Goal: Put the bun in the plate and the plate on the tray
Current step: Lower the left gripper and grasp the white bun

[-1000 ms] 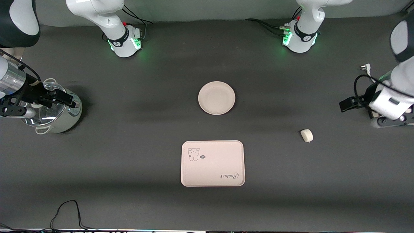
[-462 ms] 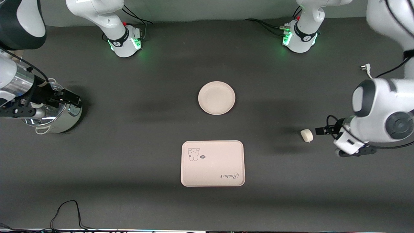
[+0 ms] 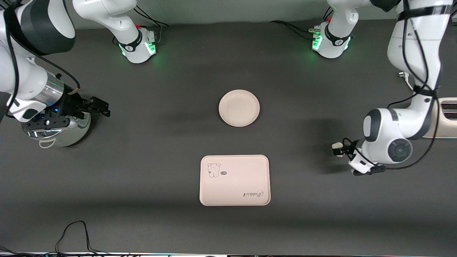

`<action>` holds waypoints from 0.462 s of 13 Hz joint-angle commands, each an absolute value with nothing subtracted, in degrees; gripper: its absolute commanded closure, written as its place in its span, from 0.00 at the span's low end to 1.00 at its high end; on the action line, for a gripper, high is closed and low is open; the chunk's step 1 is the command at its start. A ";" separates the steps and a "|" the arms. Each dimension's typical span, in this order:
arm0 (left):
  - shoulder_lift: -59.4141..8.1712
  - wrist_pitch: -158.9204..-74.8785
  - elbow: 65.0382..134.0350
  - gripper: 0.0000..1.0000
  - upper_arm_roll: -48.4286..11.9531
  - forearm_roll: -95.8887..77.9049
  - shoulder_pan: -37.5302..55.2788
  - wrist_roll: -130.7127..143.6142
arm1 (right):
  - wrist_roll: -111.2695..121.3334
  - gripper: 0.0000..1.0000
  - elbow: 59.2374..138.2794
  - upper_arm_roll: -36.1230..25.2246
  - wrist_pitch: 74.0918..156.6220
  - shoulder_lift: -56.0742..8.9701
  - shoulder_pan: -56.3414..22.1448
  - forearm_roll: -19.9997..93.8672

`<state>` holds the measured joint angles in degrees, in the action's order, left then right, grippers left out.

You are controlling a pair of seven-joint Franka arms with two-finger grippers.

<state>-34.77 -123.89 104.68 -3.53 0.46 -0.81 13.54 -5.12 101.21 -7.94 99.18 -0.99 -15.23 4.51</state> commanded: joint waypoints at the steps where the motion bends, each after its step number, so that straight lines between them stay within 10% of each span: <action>1: -34.54 -124.72 105.47 0.00 -4.22 -0.70 0.87 19.32 | -6.59 0.00 101.25 -8.35 99.84 -1.41 -16.26 4.66; 6: -34.80 -124.89 105.38 0.03 -4.13 -0.70 0.79 18.90 | -10.97 0.00 101.42 -8.44 99.41 -1.49 -17.57 4.75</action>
<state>-35.72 -124.53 104.76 -4.60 -0.06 0.66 18.50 -7.59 101.22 -7.95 99.21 -1.69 -15.90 4.51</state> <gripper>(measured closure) 0.009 0.000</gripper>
